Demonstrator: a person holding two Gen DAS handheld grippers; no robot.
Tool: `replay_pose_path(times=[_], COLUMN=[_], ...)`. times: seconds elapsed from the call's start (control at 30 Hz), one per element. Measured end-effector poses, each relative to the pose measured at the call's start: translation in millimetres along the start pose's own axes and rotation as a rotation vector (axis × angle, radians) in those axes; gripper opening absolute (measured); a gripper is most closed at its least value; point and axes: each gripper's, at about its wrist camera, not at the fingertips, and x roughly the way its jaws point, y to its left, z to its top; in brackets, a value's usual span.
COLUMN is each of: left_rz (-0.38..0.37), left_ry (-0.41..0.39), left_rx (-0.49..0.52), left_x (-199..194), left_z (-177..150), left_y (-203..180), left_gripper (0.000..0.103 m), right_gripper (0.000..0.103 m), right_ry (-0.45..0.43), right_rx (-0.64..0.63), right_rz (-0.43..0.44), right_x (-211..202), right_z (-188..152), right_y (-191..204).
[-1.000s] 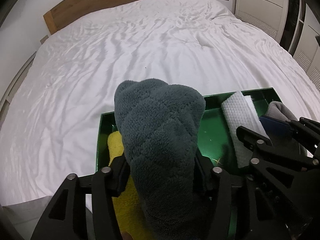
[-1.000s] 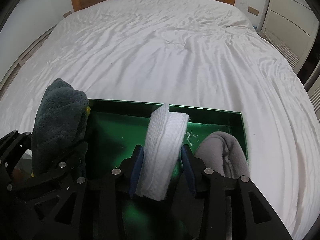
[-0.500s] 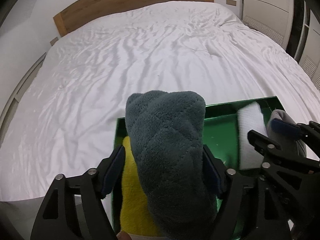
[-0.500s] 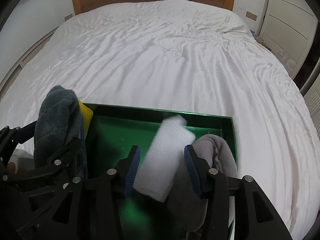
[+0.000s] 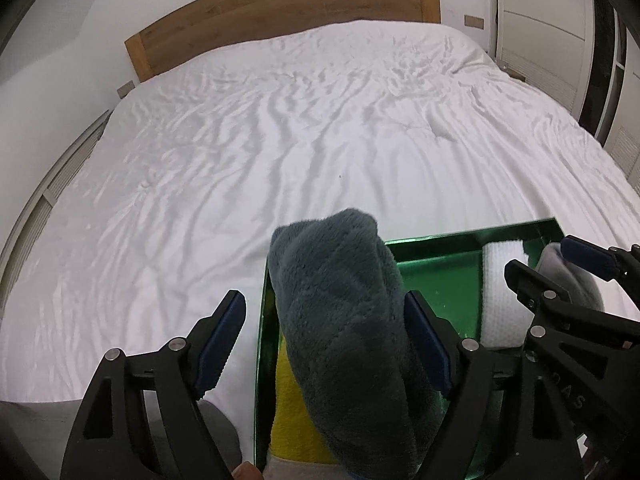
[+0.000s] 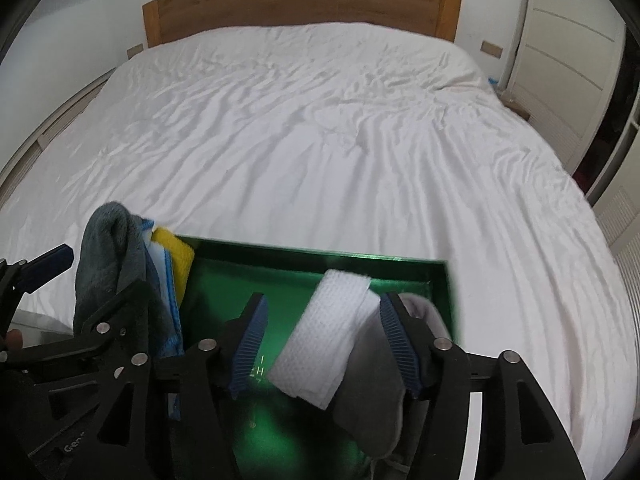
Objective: Organize soft objects
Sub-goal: 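Lower the mitt and cloth into the green tray and open both tools, then withdraw both tools from the tray back toward the remaining items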
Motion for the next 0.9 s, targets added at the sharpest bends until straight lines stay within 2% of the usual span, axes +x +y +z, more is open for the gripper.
replay_pose_path(times=[0.13, 0.3, 0.37, 0.57, 0.9], left_rz=[-0.006, -0.036, -0.053, -0.125, -0.2], left_ry=[-0.022, -0.051, -0.058, -0.051, -0.034], left_rx=[-0.015, -0.025, -0.027, -0.035, -0.02], left_x=[-10, -31, -40, -67, -103], left_z=[3, 2, 1, -13, -39], left_y=[2, 3, 1, -3, -8], left_gripper=[0.076, 0.076, 0.076, 0.076, 0.076], right_gripper=[0.062, 0.074, 0.075, 0.075, 0.075], right_ry=[-0.033, -0.086, -0.1, -0.119, -0.103], right_rx=[0.005, 0.044, 0.059, 0.055, 0.013], right_rz=[-0.031, -0.09, -0.106, -0.136, -0.162], right_x=[-15, -43, -54, -88, -135], right_z=[-1, -10, -16, -37, -60], right_y=[3, 0, -2, -3, 1])
